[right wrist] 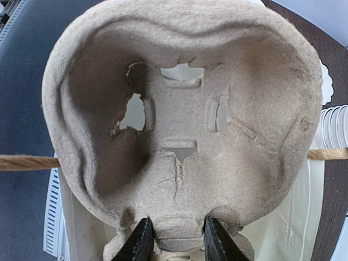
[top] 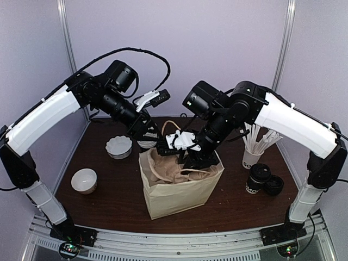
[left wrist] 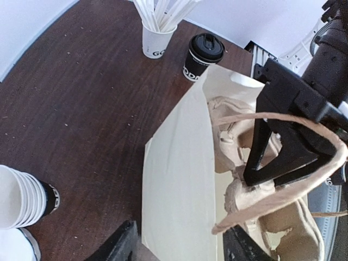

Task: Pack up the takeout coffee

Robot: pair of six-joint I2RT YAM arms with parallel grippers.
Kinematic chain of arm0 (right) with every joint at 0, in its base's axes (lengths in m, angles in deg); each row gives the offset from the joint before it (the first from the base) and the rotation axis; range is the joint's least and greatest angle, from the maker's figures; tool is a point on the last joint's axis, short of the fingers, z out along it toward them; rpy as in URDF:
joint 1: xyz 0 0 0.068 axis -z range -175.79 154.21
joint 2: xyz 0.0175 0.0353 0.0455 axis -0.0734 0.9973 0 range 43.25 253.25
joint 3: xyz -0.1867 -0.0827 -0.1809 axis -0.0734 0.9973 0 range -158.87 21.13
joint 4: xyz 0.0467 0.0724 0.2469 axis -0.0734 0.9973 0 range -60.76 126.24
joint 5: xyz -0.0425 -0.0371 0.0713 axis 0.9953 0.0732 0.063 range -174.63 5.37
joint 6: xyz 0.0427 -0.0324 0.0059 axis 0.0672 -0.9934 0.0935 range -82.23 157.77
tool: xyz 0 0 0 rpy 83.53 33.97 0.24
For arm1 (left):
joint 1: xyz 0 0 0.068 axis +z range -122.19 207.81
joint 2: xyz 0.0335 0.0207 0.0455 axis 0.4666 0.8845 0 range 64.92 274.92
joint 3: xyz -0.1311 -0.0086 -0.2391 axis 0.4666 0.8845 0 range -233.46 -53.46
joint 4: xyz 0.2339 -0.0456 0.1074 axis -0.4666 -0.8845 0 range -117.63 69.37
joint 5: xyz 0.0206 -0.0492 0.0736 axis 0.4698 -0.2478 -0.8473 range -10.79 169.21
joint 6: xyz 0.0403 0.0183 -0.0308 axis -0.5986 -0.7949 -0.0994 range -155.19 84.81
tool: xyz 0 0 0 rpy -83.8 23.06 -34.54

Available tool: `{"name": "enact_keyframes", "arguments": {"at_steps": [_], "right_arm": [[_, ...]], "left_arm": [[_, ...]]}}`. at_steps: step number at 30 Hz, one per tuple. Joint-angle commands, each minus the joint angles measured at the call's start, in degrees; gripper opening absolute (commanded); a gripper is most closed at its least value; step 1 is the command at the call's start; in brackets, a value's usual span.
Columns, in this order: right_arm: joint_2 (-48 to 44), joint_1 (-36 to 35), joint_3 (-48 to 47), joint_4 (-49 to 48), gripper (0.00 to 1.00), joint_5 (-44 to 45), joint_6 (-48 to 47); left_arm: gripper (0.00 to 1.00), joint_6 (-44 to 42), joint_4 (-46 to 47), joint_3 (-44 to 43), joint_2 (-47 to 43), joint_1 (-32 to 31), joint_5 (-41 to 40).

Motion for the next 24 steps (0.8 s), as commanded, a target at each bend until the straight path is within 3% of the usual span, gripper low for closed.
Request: {"name": "enact_keyframes", "arguments": {"at_steps": [1,12,24], "right_arm": [[1.33,-1.24,-1.88,2.59,0.33,2.88,-0.6],[6.03,-2.23,-4.84,5.28,0.33,8.93,-0.08],[10.98,-2.42,-5.76,5.69,0.33,11.66,1.08]], "left_arm": [[0.6,3.05,9.01,3.68,-6.31,0.72,-5.41],[0.74,6.4,24.46,17.84,-20.09,4.44,-13.73],[0.78,5.28,24.74,21.38,-23.57,4.62,-14.98]]}}
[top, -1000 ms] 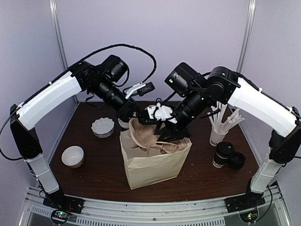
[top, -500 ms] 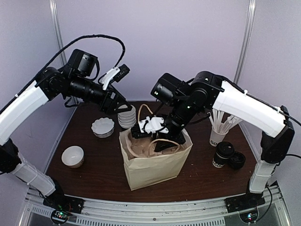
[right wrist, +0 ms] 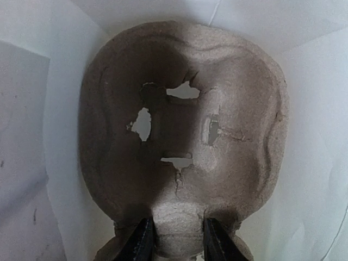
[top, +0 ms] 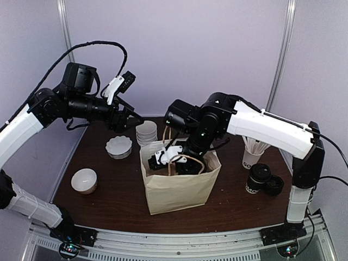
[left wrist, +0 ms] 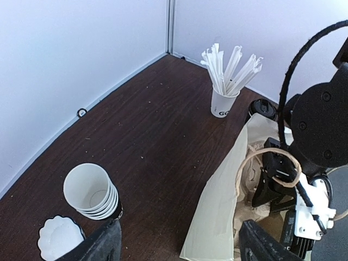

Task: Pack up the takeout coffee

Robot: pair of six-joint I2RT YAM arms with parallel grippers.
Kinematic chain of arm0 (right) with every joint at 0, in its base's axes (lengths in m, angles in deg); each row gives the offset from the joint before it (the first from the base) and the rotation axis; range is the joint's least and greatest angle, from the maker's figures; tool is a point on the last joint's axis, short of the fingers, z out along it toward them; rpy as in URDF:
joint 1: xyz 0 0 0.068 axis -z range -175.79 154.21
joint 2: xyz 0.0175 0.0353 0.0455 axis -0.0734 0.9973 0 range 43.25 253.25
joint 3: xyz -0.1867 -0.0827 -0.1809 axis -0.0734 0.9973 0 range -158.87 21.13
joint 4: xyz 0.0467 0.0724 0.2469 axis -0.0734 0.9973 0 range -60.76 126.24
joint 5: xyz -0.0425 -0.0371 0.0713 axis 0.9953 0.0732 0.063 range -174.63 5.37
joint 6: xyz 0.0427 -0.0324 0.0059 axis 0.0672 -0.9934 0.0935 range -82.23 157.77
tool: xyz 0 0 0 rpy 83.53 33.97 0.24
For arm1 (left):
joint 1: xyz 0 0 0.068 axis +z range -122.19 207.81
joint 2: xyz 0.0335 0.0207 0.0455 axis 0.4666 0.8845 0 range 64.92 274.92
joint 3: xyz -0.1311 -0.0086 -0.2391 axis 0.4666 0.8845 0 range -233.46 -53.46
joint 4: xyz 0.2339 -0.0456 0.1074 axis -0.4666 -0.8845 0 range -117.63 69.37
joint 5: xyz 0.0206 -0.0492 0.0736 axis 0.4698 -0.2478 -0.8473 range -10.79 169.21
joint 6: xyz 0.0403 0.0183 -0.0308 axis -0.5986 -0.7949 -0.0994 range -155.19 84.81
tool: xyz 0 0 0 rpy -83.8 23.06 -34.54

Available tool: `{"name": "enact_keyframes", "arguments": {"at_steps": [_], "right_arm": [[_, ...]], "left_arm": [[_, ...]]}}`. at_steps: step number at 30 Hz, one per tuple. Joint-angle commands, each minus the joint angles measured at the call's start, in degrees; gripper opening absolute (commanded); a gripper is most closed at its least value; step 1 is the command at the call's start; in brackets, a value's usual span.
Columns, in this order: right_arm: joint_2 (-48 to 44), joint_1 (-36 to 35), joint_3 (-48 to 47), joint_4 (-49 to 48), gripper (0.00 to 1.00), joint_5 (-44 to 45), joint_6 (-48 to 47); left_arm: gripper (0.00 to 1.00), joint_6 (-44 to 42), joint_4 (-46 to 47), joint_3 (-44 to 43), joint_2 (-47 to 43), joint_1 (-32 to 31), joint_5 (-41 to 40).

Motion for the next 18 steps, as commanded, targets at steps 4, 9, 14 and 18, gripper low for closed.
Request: {"name": "enact_keyframes", "arguments": {"at_steps": [4,9,14,18], "right_arm": [[2.95,-0.33,-1.96,1.88,0.33,3.09,1.47],[5.35,-0.4,-0.91,2.29,0.34,4.46,2.45],[6.87,-0.48,0.59,1.38,0.4,6.06,3.89],[7.86,-0.49,1.02,0.95,0.41,7.07,4.72]], "left_arm": [[0.78,-0.33,3.44,1.63,-1.85,0.33,-1.61],[0.79,-0.25,4.07,2.87,-2.26,0.38,-1.68],[0.79,-0.33,4.04,3.47,-2.61,0.54,-2.35],[0.79,-0.6,3.66,3.69,-2.97,0.73,-2.85]]}}
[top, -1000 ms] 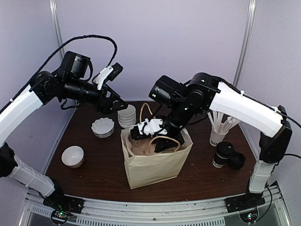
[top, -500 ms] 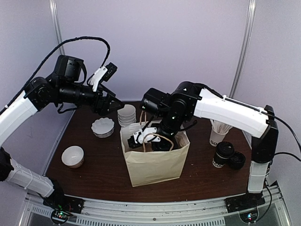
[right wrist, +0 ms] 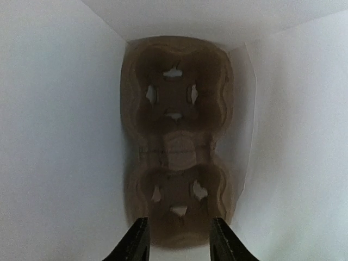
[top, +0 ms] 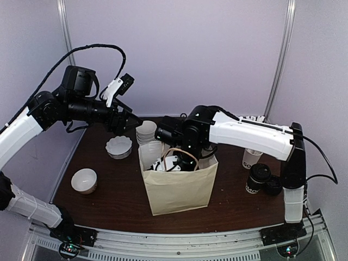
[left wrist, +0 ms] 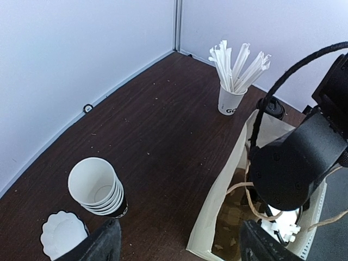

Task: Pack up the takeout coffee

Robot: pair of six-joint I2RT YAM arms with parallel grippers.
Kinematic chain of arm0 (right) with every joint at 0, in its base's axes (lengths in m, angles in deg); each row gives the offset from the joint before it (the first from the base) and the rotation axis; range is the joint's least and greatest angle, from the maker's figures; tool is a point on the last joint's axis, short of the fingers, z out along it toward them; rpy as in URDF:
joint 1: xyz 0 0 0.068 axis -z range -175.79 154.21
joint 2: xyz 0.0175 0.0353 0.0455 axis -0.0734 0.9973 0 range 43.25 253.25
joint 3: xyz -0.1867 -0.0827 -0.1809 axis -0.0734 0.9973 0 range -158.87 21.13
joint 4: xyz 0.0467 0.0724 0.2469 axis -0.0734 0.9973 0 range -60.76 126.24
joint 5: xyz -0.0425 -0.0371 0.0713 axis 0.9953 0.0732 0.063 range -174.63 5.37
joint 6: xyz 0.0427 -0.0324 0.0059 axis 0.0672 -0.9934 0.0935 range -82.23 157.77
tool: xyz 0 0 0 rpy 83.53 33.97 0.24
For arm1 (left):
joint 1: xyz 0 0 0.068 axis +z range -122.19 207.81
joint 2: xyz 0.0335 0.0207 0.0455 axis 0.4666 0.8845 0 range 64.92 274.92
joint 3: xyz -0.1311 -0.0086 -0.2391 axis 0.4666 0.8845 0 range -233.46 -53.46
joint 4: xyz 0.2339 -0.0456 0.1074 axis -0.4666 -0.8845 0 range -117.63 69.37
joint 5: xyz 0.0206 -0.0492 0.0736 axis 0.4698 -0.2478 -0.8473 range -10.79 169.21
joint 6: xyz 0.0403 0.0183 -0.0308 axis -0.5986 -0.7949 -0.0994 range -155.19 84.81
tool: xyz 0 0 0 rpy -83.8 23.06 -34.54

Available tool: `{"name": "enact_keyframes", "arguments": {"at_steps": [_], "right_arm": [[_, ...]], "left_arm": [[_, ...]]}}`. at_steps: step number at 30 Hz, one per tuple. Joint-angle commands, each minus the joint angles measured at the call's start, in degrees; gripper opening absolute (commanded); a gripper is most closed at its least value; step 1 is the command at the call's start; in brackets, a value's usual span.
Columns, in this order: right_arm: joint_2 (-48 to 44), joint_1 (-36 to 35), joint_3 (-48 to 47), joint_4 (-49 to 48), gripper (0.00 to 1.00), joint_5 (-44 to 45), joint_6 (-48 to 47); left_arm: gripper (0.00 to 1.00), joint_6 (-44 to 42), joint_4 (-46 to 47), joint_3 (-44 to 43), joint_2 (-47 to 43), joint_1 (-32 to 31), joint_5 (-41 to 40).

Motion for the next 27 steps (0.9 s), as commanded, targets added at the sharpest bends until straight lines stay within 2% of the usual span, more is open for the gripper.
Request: {"name": "enact_keyframes", "arguments": {"at_steps": [1,9,17,27], "right_arm": [[1.03,-0.38,0.84,0.07,0.41,2.4,1.51],[1.17,-0.51,0.54,1.04,0.46,1.39,2.15],[-1.71,-0.55,-5.88,5.5,0.55,2.14,2.1],[-10.09,-0.55,-9.07,3.96,0.61,2.73,-2.93]], "left_arm": [[0.79,-0.56,2.47,0.86,-1.71,0.61,-0.92],[0.79,-0.47,2.82,2.27,-2.27,0.71,-1.16],[0.8,-1.81,1.59,1.51,-2.4,0.78,-0.41],[0.81,-3.43,-0.32,-2.12,5.32,0.72,14.93]]}}
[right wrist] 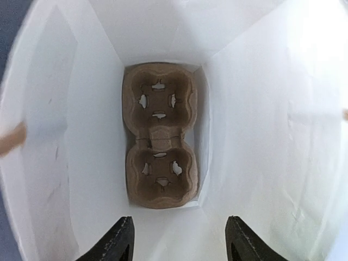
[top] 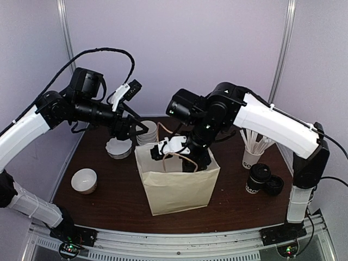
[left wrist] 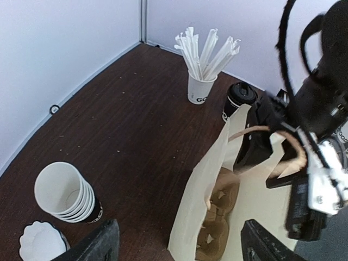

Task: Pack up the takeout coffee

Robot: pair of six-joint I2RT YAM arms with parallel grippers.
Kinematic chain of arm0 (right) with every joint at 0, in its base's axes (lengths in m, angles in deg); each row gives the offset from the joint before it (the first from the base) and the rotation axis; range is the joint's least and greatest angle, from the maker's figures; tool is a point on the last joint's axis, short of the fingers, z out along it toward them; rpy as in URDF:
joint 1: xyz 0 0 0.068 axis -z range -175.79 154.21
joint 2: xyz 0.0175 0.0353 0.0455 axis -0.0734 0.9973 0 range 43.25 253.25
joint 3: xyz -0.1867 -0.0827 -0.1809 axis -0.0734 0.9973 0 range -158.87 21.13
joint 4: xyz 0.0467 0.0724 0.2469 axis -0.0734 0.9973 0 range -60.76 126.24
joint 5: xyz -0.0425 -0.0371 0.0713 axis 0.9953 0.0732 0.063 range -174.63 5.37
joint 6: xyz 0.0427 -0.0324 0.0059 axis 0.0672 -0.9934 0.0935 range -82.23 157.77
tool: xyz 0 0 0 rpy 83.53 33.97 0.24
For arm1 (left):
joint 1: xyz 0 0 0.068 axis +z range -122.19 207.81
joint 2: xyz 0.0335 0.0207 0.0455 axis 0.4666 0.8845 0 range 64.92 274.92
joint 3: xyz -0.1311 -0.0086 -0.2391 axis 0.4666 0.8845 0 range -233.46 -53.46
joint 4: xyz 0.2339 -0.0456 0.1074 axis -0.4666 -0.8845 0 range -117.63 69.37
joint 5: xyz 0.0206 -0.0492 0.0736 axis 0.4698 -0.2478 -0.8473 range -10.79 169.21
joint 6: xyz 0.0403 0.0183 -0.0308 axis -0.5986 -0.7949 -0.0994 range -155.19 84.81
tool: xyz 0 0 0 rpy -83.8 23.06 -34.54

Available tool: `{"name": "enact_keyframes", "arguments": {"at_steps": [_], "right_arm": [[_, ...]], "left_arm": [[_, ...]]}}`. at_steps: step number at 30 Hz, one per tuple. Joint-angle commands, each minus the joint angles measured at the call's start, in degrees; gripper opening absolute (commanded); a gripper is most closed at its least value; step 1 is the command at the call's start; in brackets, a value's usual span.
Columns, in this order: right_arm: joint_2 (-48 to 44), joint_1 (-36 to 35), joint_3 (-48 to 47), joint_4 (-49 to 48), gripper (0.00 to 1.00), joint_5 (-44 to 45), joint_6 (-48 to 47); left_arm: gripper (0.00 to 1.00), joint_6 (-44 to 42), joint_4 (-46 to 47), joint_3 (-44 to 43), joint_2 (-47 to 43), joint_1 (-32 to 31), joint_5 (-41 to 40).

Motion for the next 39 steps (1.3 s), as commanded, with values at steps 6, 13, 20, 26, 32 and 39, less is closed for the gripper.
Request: {"name": "enact_keyframes", "arguments": {"at_steps": [6,13,20,26,32,39], "right_arm": [[-7.04,-0.31,-4.76,-0.21,0.61,0.6,-4.47],[-7.76,-0.22,-5.42,-0.37,0.61,0.78,-4.57],[-10.7,3.22,-6.14,0.68,0.61,-4.25,-5.36],[-18.57,10.03,-2.96,4.52,0.63,-13.61,-11.8],[-28.1,21.83,5.09,0.64,0.66,-18.33,-10.64],[-36.19,28.97,17.88,-7.21,0.68,-18.59,-7.41]], "left_arm": [[0.8,-4.4,0.51,-6.29,8.94,0.11,8.92],[0.69,-4.18,4.2,-8.77,13.56,-0.45,14.32],[0.49,-4.63,2.97,-16.83,19.81,-2.28,15.96],[0.12,-6.37,-1.65,-27.95,26.83,-2.36,17.98],[0.0,-7.64,-3.81,-37.1,32.16,-2.36,19.07],[0.0,-7.61,-3.73,-36.29,30.82,-3.96,18.5]]}}
